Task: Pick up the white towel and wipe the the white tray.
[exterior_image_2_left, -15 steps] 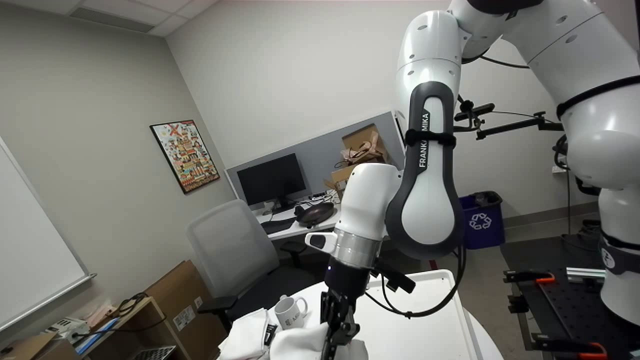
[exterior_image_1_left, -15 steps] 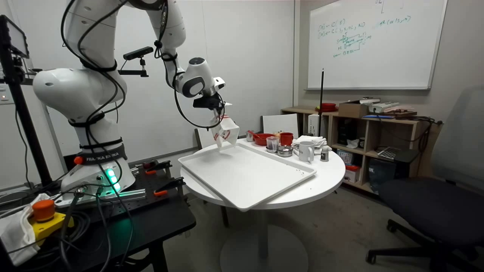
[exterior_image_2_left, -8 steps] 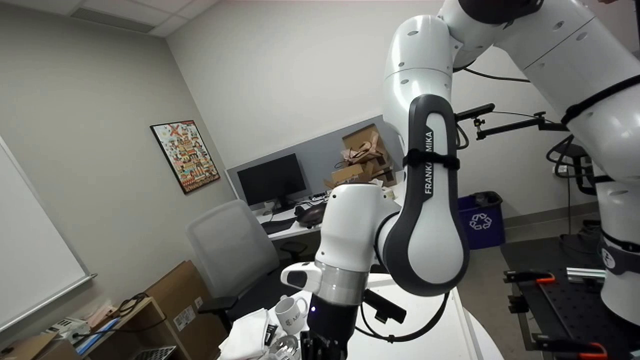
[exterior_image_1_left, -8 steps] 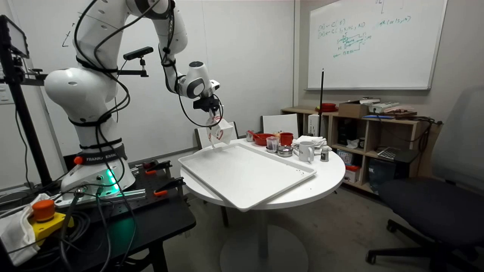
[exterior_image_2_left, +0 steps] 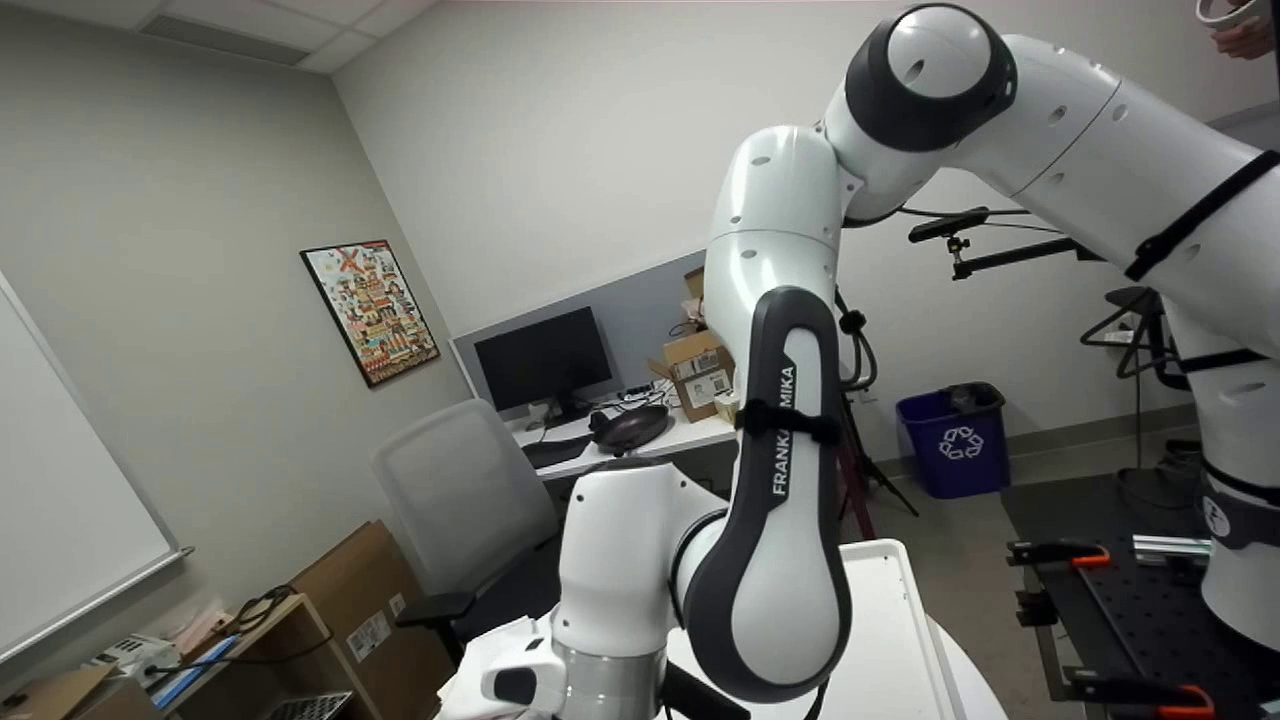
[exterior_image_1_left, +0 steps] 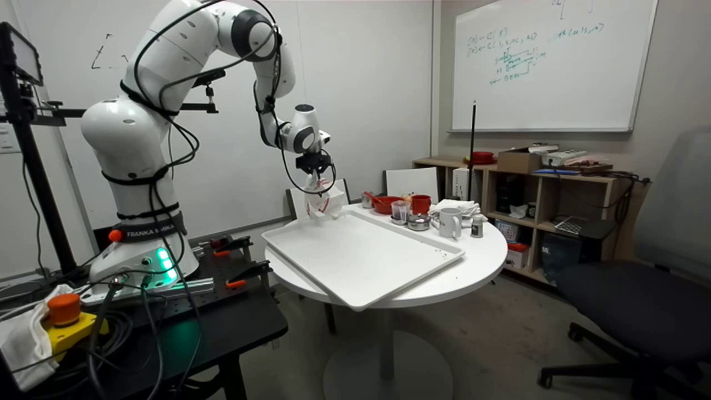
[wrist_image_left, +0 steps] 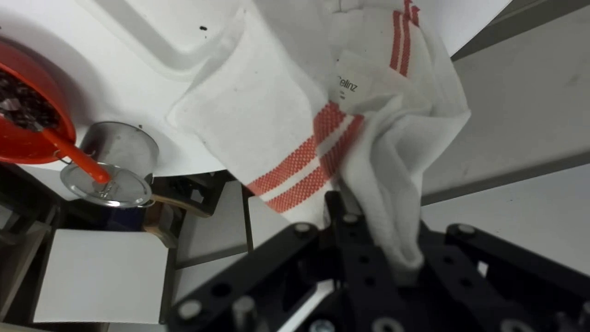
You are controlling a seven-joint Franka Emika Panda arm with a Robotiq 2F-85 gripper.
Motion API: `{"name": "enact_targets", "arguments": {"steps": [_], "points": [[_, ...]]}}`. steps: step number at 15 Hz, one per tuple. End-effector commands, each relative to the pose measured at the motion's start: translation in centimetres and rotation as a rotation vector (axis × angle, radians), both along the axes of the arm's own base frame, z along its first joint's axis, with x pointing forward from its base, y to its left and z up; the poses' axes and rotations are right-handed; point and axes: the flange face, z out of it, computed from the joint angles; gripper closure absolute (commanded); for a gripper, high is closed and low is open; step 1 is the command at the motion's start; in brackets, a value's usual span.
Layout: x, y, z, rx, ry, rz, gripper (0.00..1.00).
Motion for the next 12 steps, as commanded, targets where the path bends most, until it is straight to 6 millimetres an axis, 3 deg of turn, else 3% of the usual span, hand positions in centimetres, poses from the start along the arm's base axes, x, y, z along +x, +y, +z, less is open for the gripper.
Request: {"name": "enact_targets", "arguments": {"steps": [1,6,12], "points": [[3.7,1.6,-3.2,-0.017,0.052,0.024,0.98],[6.8,3.1,-6.4,-0.098,0.111,-0.009,0.98],[7.3,7.6,-7.7,-0.222,0.095,-0.033,0.98]]}}
